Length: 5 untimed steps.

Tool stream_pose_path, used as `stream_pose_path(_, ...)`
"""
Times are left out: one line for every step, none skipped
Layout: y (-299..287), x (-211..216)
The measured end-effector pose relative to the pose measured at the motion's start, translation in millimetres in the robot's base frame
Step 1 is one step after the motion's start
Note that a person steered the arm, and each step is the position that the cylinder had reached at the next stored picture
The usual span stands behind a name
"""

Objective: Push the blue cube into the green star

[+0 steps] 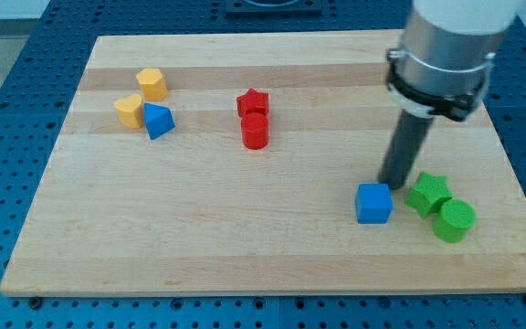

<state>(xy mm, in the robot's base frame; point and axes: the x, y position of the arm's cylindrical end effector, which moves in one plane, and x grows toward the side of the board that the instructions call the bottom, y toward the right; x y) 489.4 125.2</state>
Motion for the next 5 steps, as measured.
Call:
stream_pose_path(-49, 9)
stream_pose_path(-47, 84)
stream_pose_path(-38, 95)
stream_pose_path(-29, 95)
stream_pose_path(-55, 95)
